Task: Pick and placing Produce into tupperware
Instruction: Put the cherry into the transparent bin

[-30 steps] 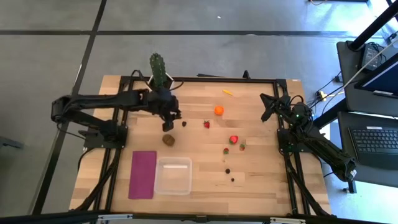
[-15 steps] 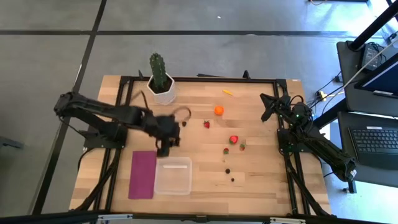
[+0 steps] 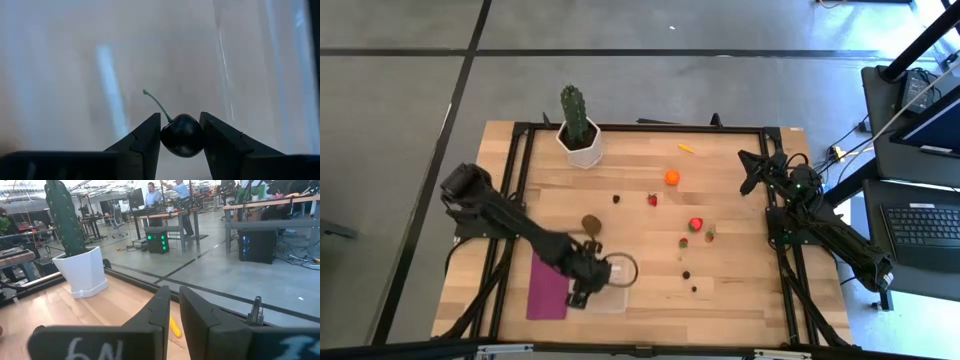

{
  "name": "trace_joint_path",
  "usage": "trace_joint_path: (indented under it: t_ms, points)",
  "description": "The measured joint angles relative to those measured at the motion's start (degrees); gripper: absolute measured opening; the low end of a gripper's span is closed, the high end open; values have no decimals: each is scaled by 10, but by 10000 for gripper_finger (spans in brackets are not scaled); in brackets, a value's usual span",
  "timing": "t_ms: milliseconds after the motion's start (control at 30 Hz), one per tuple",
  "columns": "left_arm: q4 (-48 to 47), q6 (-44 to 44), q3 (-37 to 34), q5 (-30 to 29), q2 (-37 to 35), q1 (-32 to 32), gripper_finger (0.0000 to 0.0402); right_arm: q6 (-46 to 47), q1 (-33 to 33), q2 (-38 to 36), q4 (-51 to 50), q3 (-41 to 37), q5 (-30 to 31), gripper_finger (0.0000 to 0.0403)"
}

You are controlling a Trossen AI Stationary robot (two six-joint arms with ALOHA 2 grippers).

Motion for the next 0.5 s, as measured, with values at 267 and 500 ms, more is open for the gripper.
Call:
trace_joint_path:
  t_ms: [267,500]
  points:
    - [0,-57,0,6,54,-26,116,1,0,0,0,0,0,46]
    - [0,-72,0,6,55,-24,159,30,0,0,0,0,0,46]
